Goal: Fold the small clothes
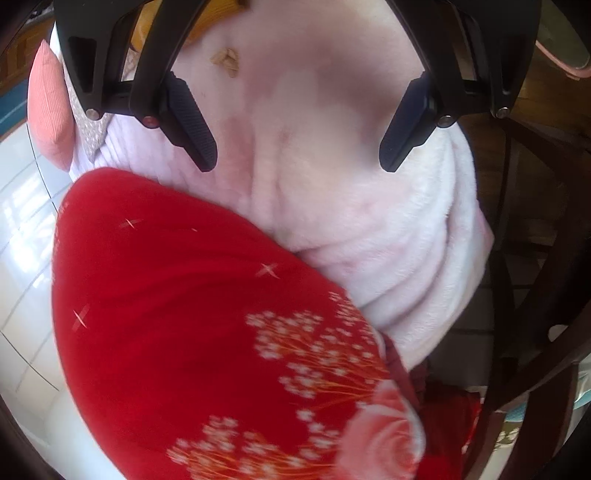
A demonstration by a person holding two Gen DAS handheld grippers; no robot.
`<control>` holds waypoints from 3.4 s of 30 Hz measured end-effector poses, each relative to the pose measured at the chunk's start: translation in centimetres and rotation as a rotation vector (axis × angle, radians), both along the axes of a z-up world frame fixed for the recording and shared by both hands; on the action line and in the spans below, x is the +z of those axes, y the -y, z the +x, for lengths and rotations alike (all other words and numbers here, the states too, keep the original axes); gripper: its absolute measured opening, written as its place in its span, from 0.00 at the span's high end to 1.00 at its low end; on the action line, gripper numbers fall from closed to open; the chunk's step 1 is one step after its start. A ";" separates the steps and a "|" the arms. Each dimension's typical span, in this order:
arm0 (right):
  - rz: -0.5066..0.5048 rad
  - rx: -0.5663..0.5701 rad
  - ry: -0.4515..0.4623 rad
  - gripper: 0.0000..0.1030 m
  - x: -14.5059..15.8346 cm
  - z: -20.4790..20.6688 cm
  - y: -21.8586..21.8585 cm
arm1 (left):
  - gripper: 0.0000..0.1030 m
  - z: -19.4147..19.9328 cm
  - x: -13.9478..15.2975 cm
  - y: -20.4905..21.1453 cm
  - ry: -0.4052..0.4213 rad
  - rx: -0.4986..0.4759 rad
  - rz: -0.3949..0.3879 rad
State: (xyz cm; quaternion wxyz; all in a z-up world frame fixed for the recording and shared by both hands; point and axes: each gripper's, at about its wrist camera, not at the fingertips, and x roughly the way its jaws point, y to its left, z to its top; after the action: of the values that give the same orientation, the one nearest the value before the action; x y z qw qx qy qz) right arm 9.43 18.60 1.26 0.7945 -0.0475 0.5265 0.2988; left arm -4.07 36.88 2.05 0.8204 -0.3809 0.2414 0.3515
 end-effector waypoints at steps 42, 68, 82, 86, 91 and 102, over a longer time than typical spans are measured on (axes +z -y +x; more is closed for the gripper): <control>-0.337 -0.660 0.083 0.41 6.8 11.2 42.1 | 0.12 11.1 1.4 20.0 0.062 -0.766 0.162; -0.450 -0.943 0.065 0.94 7.4 4.8 51.8 | 0.12 10.4 1.7 21.6 0.044 -0.814 0.238; -0.176 -0.438 0.012 0.73 3.6 -5.4 35.5 | 0.12 11.3 0.3 22.6 -0.049 -0.848 0.238; -0.239 -0.374 0.057 0.59 1.8 -7.6 31.7 | 0.12 12.1 -1.1 22.1 -0.121 -0.830 0.187; -0.197 -0.441 0.021 0.49 0.7 -6.6 32.3 | 0.12 12.5 -2.0 21.5 -0.141 -0.803 0.145; -0.166 -0.545 0.022 0.47 2.8 -5.3 32.0 | 0.10 12.6 -2.3 21.7 -0.152 -0.809 0.147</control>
State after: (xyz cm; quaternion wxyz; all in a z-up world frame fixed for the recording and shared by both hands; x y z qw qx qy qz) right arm 4.10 -13.45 4.10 0.8447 0.0277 0.5337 0.0299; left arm 8.52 15.19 -0.25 0.8972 -0.1686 0.4056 0.0444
